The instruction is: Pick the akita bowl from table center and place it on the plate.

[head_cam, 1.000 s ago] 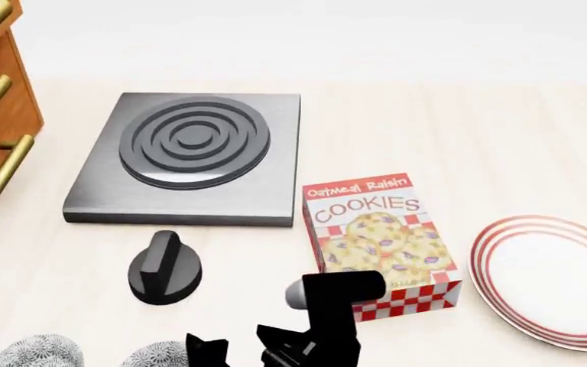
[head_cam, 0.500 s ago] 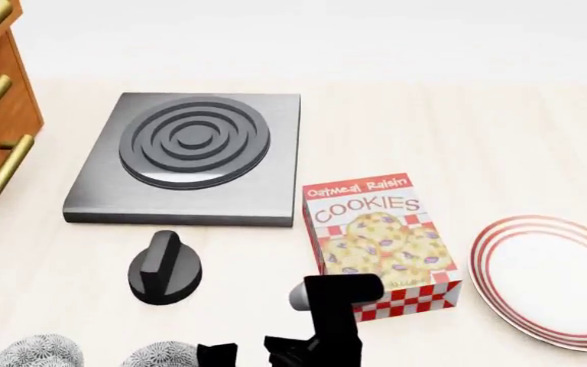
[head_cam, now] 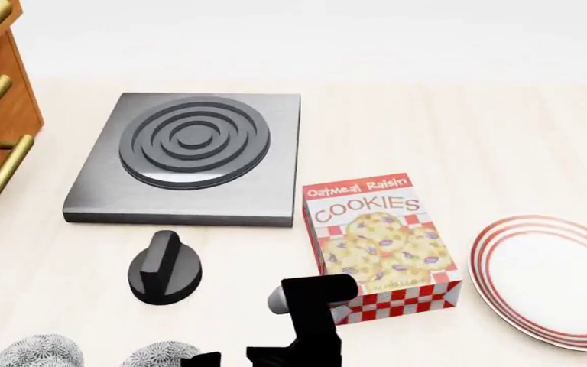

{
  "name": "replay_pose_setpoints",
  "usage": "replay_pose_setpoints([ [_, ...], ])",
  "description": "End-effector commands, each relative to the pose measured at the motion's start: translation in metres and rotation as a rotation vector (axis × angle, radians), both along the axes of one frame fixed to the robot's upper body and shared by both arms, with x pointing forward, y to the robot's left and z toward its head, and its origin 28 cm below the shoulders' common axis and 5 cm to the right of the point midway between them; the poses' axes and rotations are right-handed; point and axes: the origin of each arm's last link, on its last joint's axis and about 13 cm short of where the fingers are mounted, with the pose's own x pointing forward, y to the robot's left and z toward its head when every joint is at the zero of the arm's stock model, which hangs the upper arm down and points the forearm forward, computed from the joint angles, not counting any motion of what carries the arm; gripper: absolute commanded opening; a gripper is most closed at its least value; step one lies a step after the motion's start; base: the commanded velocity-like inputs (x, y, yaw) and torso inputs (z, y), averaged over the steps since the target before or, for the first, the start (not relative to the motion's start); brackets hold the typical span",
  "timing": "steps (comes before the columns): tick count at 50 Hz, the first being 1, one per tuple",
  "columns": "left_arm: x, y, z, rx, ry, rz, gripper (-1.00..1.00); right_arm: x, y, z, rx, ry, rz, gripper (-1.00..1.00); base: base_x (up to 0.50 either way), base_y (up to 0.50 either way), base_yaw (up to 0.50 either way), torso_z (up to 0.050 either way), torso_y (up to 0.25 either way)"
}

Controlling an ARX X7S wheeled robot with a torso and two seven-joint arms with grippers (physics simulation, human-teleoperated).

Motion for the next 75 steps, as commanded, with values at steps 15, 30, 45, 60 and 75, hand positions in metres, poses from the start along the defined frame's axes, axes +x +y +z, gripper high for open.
replay_pose_setpoints([
  [15, 0.001, -0.005, -0.014, -0.036, 0.026, -0.015, 1.00, 0.003, 0.007, -0.007, -0.072, 0.066, 0.044, 1.00, 0.00, 0.00, 0.00, 0.000, 0.000],
  [30, -0.005, -0.009, -0.019, -0.040, 0.029, -0.016, 1.00, 0.001, 0.012, -0.005, -0.108, 0.077, 0.089, 1.00, 0.00, 0.00, 0.00, 0.000, 0.000],
  [45, -0.003, -0.005, -0.019, -0.044, 0.032, -0.011, 1.00, 0.008, 0.020, 0.001, -0.120, 0.066, 0.113, 1.00, 0.00, 0.00, 0.00, 0.000, 0.000],
  [60, -0.003, -0.006, -0.019, -0.049, 0.033, -0.008, 1.00, 0.007, 0.019, 0.003, -0.122, 0.053, 0.110, -1.00, 0.00, 0.00, 0.00, 0.000, 0.000],
  [75, -0.002, -0.008, -0.019, -0.051, 0.032, -0.019, 1.00, 0.001, 0.010, 0.012, -0.087, 0.011, 0.027, -1.00, 0.00, 0.00, 0.00, 0.000, 0.000],
])
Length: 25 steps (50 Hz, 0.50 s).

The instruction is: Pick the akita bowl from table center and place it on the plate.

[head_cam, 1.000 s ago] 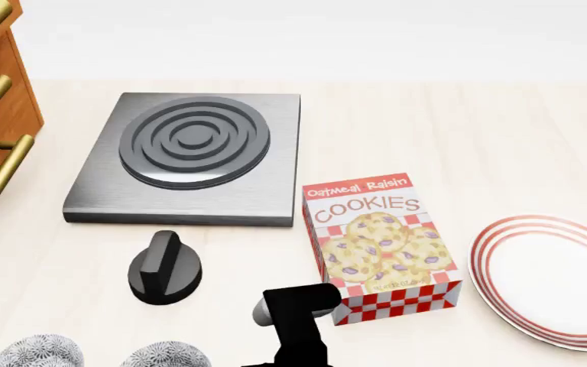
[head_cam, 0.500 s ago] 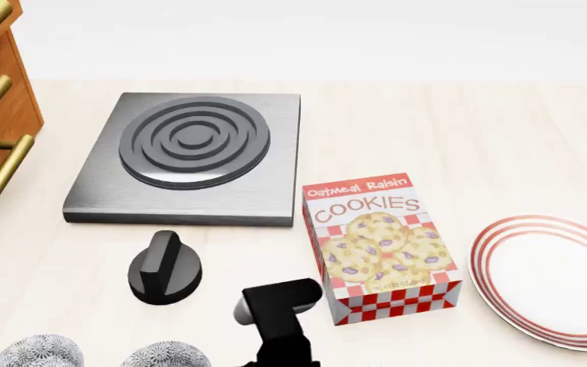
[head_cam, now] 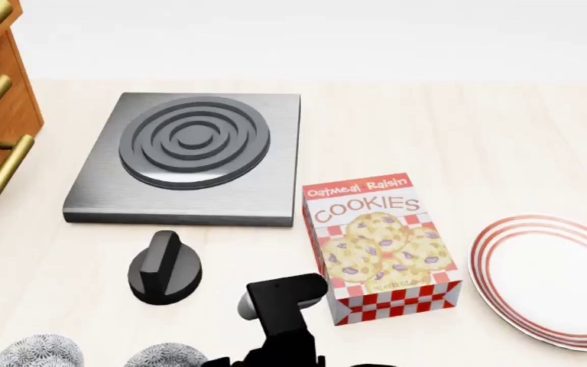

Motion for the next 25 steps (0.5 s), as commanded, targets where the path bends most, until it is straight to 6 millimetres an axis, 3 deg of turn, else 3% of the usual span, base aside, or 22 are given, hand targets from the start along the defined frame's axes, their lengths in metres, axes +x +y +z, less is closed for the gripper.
replay_pose_setpoints([
  [1, 0.001, -0.002, 0.000, -0.003, 0.001, -0.007, 1.00, -0.005, -0.007, 0.012, 0.050, -0.054, -0.068, -1.00, 0.00, 0.00, 0.00, 0.000, 0.000],
  [25, 0.003, -0.009, 0.001, 0.006, 0.004, -0.038, 1.00, -0.047, -0.040, 0.081, 0.227, -0.421, -0.274, -1.00, 0.00, 0.00, 0.00, 0.000, 0.001],
])
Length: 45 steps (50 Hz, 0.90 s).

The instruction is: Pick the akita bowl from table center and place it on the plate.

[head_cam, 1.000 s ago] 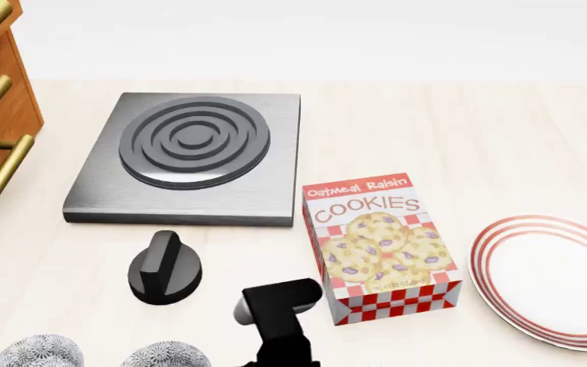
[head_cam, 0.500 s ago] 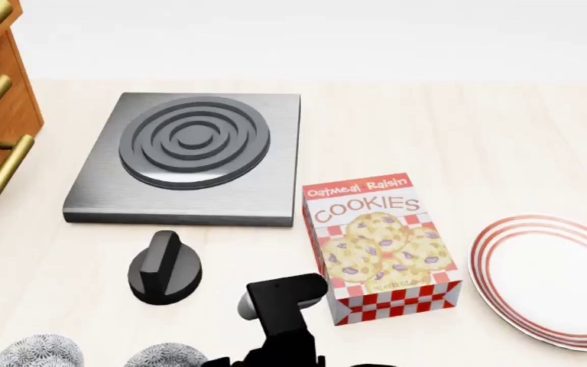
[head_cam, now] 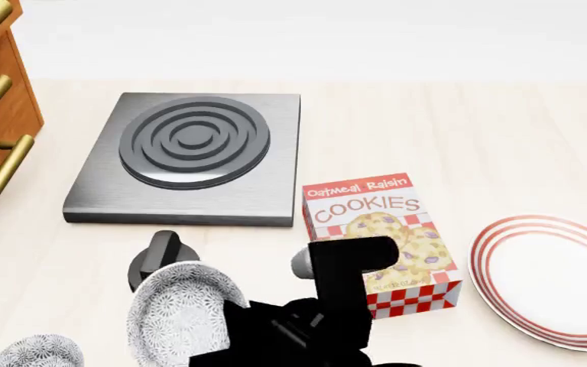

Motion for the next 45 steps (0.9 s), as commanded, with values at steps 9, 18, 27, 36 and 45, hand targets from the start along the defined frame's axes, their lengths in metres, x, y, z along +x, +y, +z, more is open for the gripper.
replay_pose_setpoints([
  [9, 0.001, -0.005, 0.001, 0.009, 0.001, -0.021, 1.00, -0.030, -0.032, 0.053, 0.031, -0.348, -0.190, -1.00, 0.00, 0.00, 0.00, 0.000, 0.000],
  [18, -0.001, -0.007, 0.003, 0.014, -0.005, -0.030, 1.00, -0.052, -0.052, 0.078, 0.003, -0.488, -0.312, -1.00, 0.00, 0.00, 0.00, 0.000, 0.000],
  [27, -0.001, -0.019, 0.006, 0.024, -0.013, -0.072, 1.00, -0.073, -0.078, 0.088, -0.005, -0.592, -0.437, -1.00, 0.00, 0.00, 0.00, 0.000, 0.000],
  [36, -0.001, -0.014, 0.017, 0.035, -0.033, -0.069, 1.00, -0.073, -0.089, 0.094, -0.038, -0.611, -0.509, -1.00, 0.00, 0.00, 0.00, 0.000, 0.000],
  [45, -0.004, -0.010, 0.022, 0.032, -0.044, -0.067, 1.00, -0.069, -0.107, 0.096, -0.053, -0.607, -0.666, -1.00, 0.00, 0.00, 0.00, 0.000, 0.001],
])
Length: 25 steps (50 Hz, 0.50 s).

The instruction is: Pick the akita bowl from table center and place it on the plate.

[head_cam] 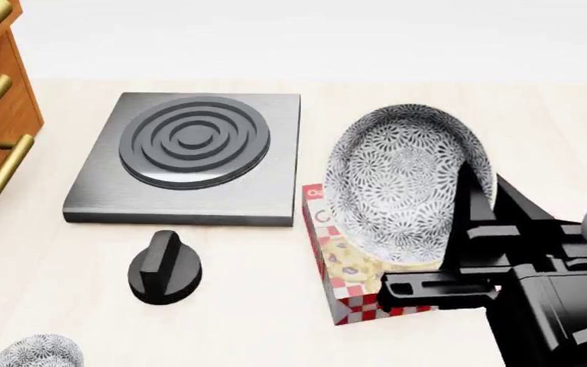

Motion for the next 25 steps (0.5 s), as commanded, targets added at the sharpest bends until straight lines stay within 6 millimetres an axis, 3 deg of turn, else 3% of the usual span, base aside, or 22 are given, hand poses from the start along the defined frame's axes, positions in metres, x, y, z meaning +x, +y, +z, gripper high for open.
replay_pose_setpoints([
  [1, -0.003, 0.003, 0.007, 0.002, -0.015, -0.001, 1.00, -0.002, -0.021, 0.007, 0.004, -0.043, -0.170, -1.00, 0.00, 0.00, 0.00, 0.000, 0.000],
  [15, -0.005, 0.004, 0.008, 0.005, -0.018, 0.008, 1.00, 0.003, -0.045, -0.004, 0.038, 0.020, -0.353, -1.00, 0.00, 0.00, 0.00, 0.000, 0.000],
  [25, -0.005, 0.003, 0.008, -0.001, -0.014, 0.012, 1.00, 0.005, -0.062, -0.016, 0.175, 0.154, -0.442, -1.00, 0.00, 0.00, 0.00, 0.000, 0.000],
])
